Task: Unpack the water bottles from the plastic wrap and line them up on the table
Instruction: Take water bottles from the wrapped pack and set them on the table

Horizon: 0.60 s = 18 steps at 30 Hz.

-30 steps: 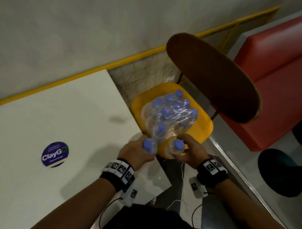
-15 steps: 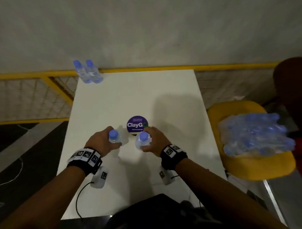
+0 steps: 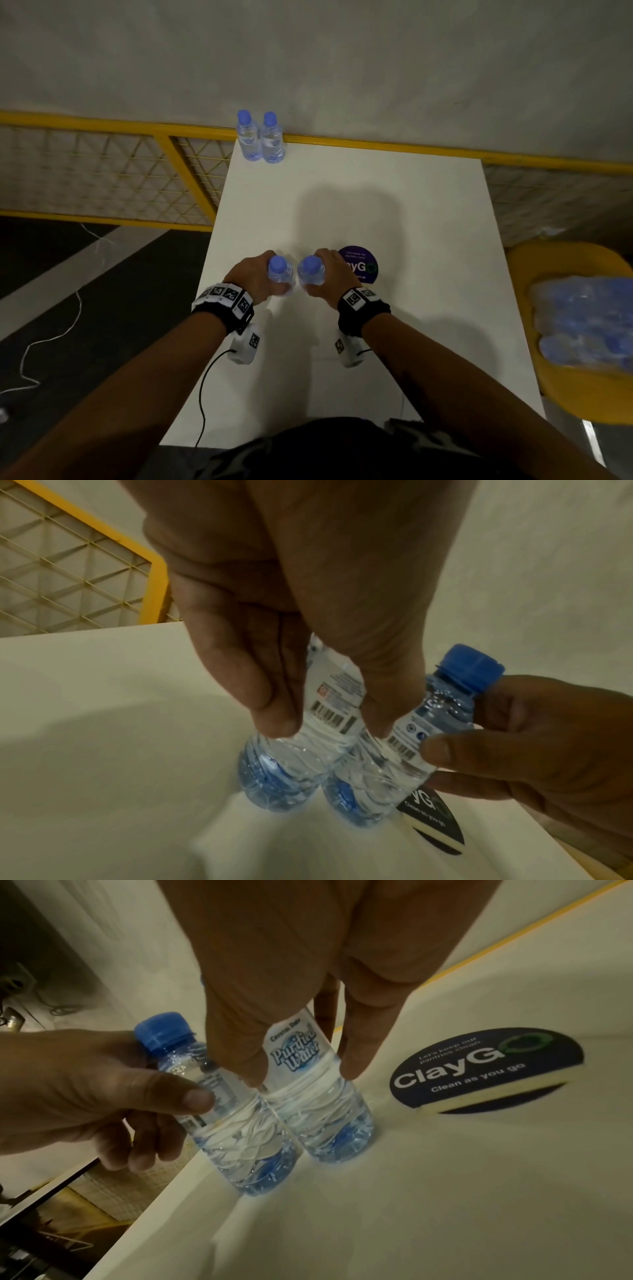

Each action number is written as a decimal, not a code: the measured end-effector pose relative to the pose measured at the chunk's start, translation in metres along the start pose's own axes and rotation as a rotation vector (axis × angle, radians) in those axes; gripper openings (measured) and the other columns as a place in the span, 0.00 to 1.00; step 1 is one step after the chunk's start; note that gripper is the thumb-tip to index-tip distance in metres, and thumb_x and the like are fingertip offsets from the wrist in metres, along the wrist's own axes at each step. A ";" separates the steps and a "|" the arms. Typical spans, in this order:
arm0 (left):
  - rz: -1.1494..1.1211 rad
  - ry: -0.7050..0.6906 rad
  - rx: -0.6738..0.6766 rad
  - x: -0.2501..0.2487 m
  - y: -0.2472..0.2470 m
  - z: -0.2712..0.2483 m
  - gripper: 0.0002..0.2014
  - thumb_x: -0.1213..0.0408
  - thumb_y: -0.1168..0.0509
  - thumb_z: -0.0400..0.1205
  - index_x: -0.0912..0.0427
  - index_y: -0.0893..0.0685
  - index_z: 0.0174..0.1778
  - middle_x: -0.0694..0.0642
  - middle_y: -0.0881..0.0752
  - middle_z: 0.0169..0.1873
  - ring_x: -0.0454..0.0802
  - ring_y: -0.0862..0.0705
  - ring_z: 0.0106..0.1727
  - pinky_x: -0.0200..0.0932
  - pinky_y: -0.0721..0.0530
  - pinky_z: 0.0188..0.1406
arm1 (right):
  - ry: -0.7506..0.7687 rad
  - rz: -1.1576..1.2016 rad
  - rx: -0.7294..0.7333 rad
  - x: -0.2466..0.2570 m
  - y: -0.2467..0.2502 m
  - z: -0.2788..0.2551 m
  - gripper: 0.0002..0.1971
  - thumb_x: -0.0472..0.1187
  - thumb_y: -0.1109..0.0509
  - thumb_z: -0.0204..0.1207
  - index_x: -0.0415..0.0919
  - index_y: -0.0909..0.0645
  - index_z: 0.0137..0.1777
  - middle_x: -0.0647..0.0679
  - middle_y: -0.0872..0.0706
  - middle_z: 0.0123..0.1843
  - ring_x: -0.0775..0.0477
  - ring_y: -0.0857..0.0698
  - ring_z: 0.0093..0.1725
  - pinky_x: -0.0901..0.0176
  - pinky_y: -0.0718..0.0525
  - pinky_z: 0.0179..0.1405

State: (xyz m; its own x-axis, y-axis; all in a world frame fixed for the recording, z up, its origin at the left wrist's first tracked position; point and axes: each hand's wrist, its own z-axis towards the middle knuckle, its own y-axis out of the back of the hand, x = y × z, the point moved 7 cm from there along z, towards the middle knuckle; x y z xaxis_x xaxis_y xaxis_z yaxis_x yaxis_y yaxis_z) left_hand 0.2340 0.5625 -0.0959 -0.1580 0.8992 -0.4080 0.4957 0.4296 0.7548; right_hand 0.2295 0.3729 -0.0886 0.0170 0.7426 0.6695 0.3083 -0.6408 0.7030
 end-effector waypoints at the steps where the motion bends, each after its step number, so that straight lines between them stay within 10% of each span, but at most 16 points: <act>1: 0.017 -0.014 0.013 -0.003 -0.001 0.004 0.25 0.36 0.23 0.63 0.37 0.21 0.52 0.43 0.13 0.44 0.46 0.13 0.42 0.45 0.14 0.47 | 0.000 -0.008 0.003 0.002 -0.001 0.002 0.27 0.49 0.18 0.58 0.47 0.26 0.54 0.49 0.21 0.51 0.49 0.20 0.46 0.54 0.17 0.46; 4: 0.115 -0.022 0.087 -0.010 -0.005 0.014 0.19 0.36 0.24 0.63 0.41 0.22 0.38 0.47 0.12 0.39 0.44 0.15 0.36 0.43 0.17 0.42 | -0.013 -0.018 0.006 0.005 -0.003 0.007 0.27 0.47 0.17 0.58 0.47 0.27 0.54 0.49 0.21 0.51 0.48 0.20 0.45 0.55 0.16 0.44; 10: 0.139 -0.008 0.103 -0.001 -0.007 0.027 0.27 0.28 0.30 0.57 0.39 0.23 0.44 0.48 0.10 0.46 0.49 0.12 0.43 0.48 0.12 0.51 | -0.038 -0.012 0.001 0.003 -0.002 0.008 0.28 0.48 0.16 0.59 0.46 0.27 0.55 0.49 0.21 0.51 0.49 0.19 0.44 0.57 0.19 0.41; 14: 0.114 0.070 0.067 -0.017 0.021 -0.016 0.62 0.25 0.25 0.58 0.53 0.38 0.83 0.56 0.13 0.60 0.60 0.11 0.59 0.57 0.15 0.65 | -0.095 0.057 0.045 0.000 0.008 -0.005 0.48 0.51 0.14 0.59 0.41 0.35 0.75 0.44 0.23 0.68 0.44 0.19 0.62 0.51 0.18 0.60; 16: 0.109 0.105 -0.049 -0.023 0.038 -0.049 0.66 0.24 0.26 0.63 0.57 0.49 0.86 0.57 0.11 0.54 0.59 0.10 0.53 0.53 0.13 0.53 | -0.105 0.128 0.056 -0.011 0.022 -0.023 0.53 0.54 0.15 0.61 0.41 0.40 0.81 0.44 0.27 0.75 0.45 0.23 0.70 0.53 0.22 0.66; 18: 0.125 0.020 -0.259 -0.040 0.054 -0.087 0.48 0.24 0.31 0.69 0.54 0.37 0.74 0.49 0.16 0.37 0.53 0.14 0.37 0.45 0.20 0.36 | -0.092 0.126 0.032 -0.031 0.043 -0.047 0.47 0.56 0.17 0.64 0.41 0.35 0.78 0.45 0.24 0.72 0.46 0.20 0.67 0.58 0.21 0.61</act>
State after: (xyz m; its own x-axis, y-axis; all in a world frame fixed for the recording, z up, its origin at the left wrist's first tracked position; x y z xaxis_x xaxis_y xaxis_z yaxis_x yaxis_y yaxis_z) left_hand 0.1925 0.5565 0.0058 -0.1274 0.9468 -0.2954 0.2785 0.3200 0.9056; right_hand 0.1981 0.3129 -0.0677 0.1438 0.6720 0.7265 0.3283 -0.7249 0.6055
